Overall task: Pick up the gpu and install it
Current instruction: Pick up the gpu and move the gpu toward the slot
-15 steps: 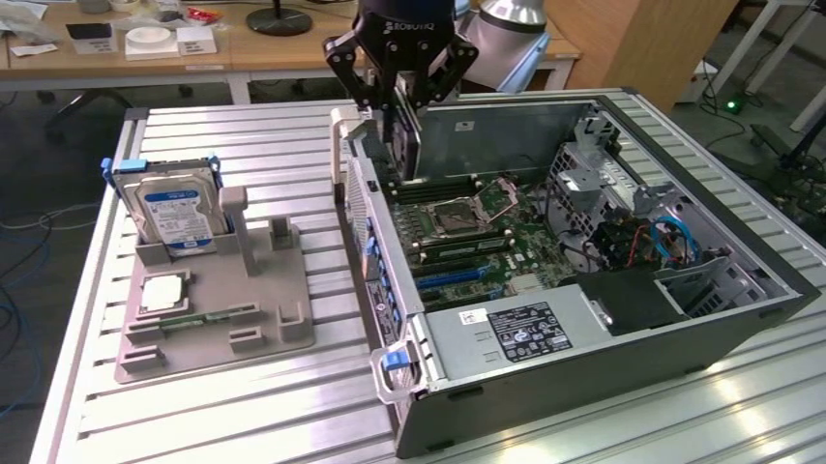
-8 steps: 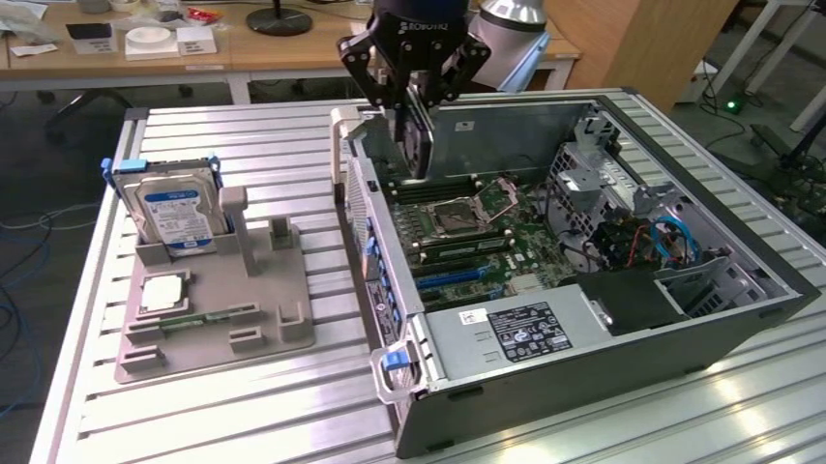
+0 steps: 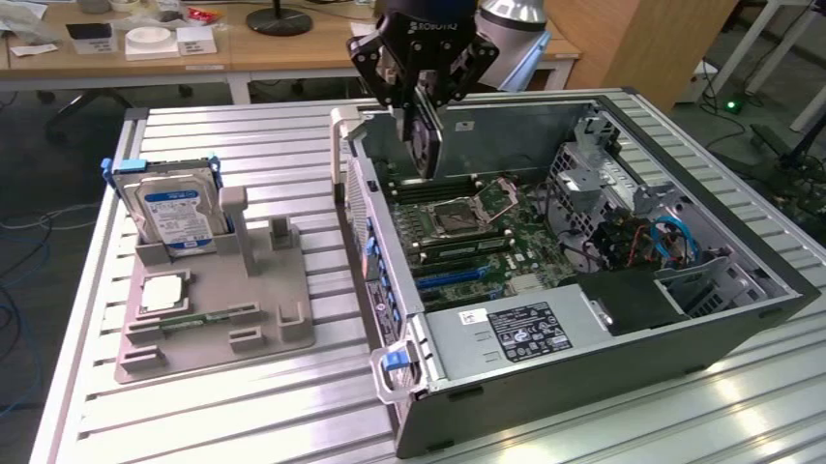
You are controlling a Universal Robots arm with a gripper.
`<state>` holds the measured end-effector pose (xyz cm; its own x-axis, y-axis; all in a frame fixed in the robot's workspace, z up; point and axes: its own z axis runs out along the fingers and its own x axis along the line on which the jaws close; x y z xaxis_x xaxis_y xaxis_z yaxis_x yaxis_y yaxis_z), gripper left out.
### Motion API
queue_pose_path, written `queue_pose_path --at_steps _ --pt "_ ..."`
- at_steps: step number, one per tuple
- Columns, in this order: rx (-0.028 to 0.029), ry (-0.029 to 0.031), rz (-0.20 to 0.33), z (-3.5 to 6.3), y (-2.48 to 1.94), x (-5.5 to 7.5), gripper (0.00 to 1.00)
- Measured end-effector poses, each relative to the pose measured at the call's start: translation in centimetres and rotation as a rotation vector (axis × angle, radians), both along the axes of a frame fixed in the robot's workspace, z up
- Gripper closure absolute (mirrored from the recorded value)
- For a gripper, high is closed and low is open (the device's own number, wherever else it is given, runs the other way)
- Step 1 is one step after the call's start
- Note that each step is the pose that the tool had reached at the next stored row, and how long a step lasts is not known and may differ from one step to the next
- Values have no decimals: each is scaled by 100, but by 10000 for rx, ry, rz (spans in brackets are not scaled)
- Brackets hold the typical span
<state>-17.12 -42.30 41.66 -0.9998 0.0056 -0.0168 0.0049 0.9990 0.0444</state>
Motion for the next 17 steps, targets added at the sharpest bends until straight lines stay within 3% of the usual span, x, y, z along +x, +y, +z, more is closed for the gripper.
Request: queue_pose_path --at_steps 17 --pt "0 0 0 0 0 136 71"
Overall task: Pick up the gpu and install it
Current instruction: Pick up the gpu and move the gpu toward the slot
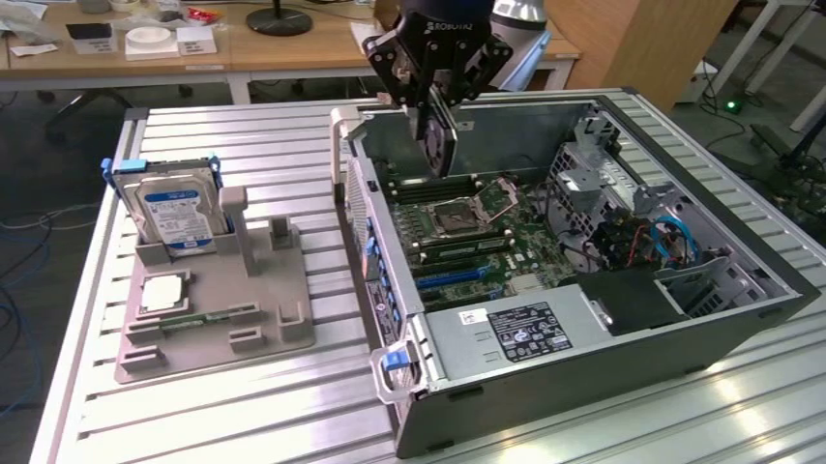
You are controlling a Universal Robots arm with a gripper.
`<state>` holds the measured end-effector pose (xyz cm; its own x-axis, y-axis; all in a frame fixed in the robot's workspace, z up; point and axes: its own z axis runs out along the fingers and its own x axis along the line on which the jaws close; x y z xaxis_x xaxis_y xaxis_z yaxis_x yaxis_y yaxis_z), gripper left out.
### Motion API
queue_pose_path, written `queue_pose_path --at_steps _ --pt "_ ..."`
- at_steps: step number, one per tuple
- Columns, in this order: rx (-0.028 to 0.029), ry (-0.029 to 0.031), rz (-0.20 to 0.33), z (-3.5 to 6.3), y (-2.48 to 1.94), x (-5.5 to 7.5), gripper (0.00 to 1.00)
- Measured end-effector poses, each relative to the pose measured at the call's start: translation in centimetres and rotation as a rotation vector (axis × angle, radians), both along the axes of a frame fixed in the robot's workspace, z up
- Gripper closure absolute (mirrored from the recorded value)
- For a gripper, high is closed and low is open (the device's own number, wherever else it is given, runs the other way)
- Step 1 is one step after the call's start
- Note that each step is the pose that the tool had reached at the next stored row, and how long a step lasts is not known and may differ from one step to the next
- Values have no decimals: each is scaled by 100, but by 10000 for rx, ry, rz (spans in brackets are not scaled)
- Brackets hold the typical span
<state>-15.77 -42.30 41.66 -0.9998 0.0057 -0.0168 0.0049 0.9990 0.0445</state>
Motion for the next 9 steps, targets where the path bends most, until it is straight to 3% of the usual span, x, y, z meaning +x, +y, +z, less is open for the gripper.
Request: queue_pose_path --at_steps 9 --pt "-1 0 0 0 0 73 71"
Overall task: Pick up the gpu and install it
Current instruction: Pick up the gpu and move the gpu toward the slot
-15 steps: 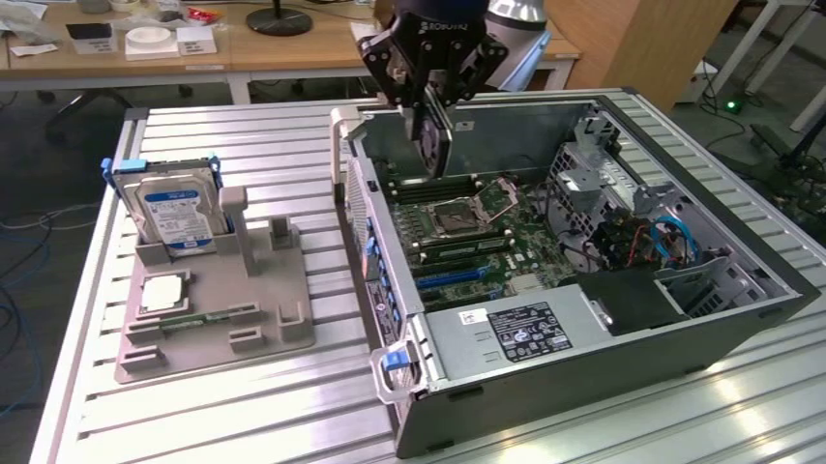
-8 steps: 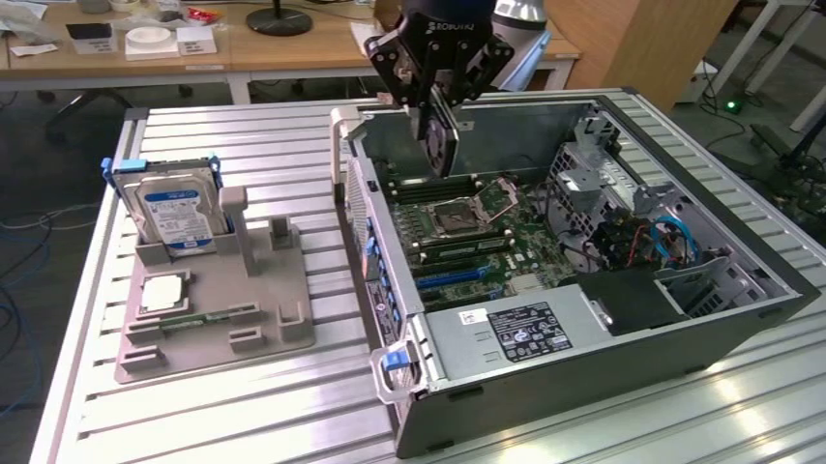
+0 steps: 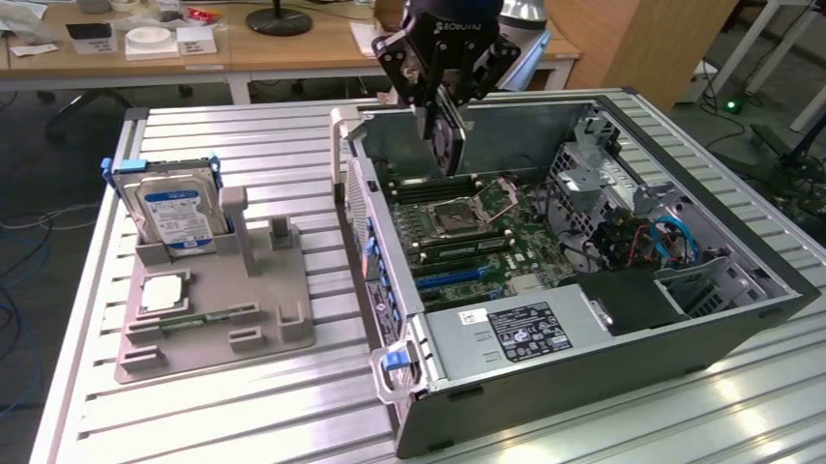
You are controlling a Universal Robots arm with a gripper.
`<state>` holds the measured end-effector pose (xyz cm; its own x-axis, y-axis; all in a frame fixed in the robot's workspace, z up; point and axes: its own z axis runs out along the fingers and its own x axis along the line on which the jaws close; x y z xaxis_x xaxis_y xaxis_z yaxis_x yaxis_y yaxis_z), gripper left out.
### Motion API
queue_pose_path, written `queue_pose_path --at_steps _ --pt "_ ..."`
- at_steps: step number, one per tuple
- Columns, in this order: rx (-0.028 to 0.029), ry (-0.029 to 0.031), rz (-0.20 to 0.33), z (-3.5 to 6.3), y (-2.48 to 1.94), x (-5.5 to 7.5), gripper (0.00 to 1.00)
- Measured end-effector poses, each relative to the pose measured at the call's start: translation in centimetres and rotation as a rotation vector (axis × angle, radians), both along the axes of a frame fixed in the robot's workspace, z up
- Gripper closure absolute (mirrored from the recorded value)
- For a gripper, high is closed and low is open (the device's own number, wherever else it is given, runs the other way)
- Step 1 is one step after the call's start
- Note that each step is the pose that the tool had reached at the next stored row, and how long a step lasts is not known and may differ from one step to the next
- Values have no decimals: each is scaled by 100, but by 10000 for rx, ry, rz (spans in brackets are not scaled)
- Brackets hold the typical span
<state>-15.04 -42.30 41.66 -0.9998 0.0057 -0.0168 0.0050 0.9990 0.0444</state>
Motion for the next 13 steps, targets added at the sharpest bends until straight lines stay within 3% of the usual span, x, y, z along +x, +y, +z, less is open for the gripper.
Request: queue_pose_path --at_steps 13 --pt "1 -1 0 0 0 175 71"
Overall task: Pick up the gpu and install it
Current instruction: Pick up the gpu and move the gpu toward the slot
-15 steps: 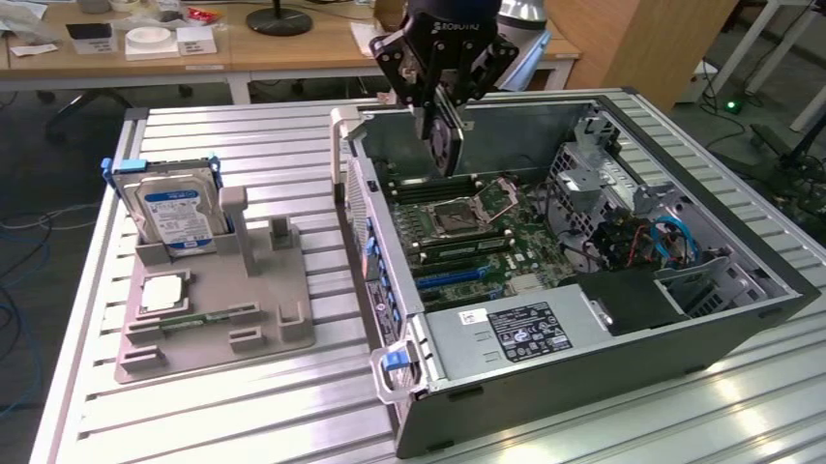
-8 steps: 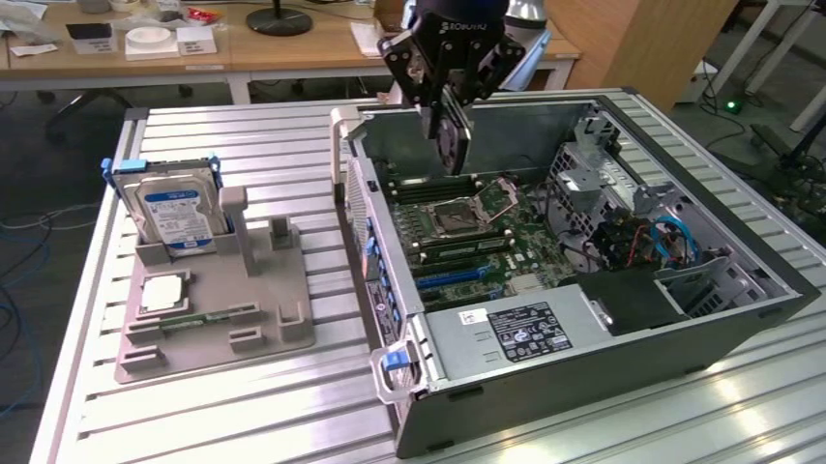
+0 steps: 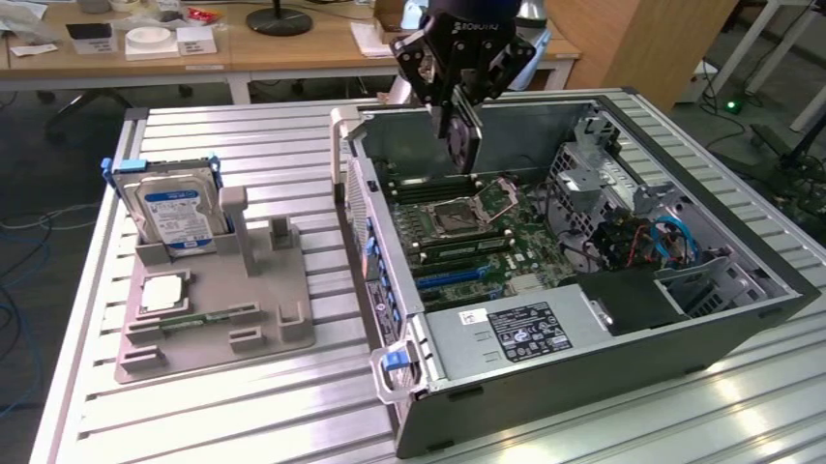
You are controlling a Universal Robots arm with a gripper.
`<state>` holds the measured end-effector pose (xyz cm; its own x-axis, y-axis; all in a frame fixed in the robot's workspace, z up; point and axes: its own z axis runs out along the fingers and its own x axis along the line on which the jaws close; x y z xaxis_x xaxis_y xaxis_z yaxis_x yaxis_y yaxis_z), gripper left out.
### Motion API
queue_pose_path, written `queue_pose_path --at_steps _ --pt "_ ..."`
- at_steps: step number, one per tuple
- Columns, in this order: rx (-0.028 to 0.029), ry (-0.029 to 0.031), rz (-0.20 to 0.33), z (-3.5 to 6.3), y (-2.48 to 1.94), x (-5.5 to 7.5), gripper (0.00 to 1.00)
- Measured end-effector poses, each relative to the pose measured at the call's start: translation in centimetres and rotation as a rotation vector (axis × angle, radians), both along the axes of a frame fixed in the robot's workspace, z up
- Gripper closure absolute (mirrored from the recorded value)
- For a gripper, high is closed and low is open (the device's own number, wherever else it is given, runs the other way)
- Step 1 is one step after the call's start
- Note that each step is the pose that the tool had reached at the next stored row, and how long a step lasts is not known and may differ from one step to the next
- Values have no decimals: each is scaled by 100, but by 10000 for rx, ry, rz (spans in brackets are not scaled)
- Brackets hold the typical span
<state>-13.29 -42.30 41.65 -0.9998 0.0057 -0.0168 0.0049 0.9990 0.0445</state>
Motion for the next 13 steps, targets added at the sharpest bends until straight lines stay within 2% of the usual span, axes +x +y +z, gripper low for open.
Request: queue_pose_path --at_steps 13 --pt "0 0 0 0 0 140 71"
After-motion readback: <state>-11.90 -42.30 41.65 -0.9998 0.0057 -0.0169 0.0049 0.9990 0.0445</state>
